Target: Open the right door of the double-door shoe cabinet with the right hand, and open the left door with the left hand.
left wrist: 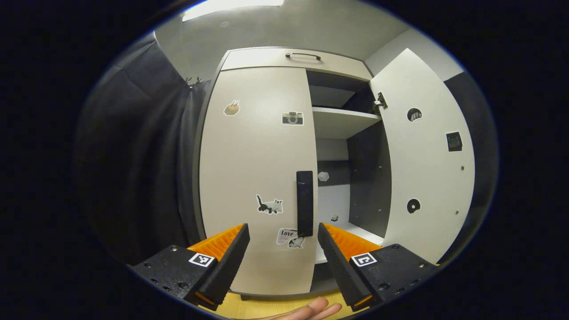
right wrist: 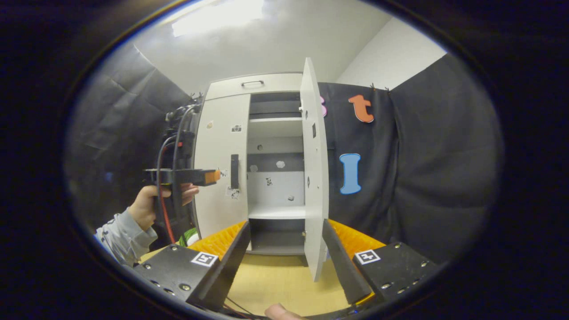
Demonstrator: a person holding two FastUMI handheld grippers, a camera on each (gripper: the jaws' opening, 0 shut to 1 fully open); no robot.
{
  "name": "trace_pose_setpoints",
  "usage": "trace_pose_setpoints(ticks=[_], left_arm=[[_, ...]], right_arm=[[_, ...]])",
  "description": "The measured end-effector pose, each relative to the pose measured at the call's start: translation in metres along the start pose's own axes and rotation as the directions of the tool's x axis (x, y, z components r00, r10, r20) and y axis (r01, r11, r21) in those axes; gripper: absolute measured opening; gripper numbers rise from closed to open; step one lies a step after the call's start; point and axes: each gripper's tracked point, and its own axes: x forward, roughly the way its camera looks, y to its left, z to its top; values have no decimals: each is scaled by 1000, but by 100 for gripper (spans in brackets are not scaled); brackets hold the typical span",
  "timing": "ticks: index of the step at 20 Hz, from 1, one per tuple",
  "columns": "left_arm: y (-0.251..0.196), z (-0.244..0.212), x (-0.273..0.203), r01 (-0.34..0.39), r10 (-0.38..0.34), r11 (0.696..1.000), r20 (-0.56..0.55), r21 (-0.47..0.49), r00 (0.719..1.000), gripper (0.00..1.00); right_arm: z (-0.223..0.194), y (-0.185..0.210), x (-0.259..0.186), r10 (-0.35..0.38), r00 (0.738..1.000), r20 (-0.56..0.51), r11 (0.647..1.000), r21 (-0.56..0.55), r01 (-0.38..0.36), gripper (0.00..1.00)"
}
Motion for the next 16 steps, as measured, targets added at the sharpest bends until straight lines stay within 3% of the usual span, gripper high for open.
trace_pose_setpoints(ticks=[7,10,13,14,15,16], left_arm=[[-24,9,71,-12,13,1000,17,-27,1000,95],[-29,7,91,-34,34,999,7,-16,999,90],[-32,8,106,-41,41,999,15,-11,999,74],[-34,4,112,-38,38,999,3,-13,999,58],[-28,-3,117,-61,60,998,-19,-2,998,47],[-21,-10,122,-93,92,996,-39,-5,995,52]], right_arm=[[-12,-12,-24,-10,1000,29,998,67,8,96],[-23,-24,-33,-30,999,22,995,93,28,94],[-29,-33,-37,-40,999,28,993,114,37,96],[-29,-35,-40,-37,999,32,992,125,33,94],[-30,-41,-40,-46,998,35,989,142,41,98],[-32,-47,-42,-57,998,35,986,158,51,94]])
